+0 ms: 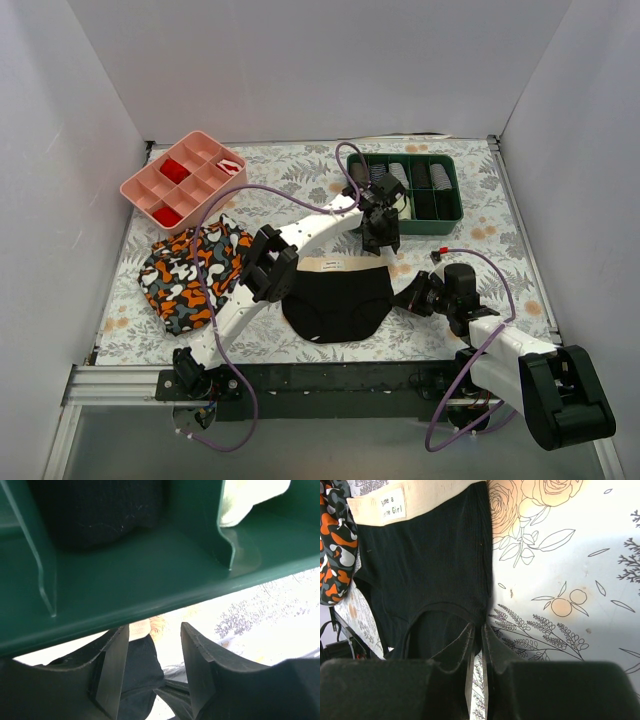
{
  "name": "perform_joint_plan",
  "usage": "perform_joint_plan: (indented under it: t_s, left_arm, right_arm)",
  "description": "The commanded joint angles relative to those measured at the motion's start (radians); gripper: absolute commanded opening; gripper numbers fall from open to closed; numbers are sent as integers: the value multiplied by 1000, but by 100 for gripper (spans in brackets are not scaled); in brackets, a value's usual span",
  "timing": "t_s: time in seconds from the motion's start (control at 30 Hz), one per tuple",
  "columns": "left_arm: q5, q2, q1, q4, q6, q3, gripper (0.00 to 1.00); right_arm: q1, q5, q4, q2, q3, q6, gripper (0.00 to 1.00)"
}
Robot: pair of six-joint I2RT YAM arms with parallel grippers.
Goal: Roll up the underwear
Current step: Fold the underwear at the center of the board.
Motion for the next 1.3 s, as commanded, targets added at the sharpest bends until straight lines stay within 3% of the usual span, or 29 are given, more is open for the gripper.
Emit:
perform_joint_plan:
  t_s: [0.0, 0.63, 0.87, 1.27]
  left_arm:
    - [-11, 6, -15, 30, -2, -56, 45]
    - [-52, 35, -53, 70, -2, -122, 44]
    - [-80, 51, -55, 55, -14, -119, 38]
    - [-77, 65, -55, 33, -2, -151, 15]
  right_arm:
    - [0, 11, -7, -6, -3, -25, 17]
    - [-1, 18, -16, 7, 1, -39, 17]
    - [0, 21, -21, 1, 0, -45, 17]
    - [0, -15, -1, -21, -8, -59, 16]
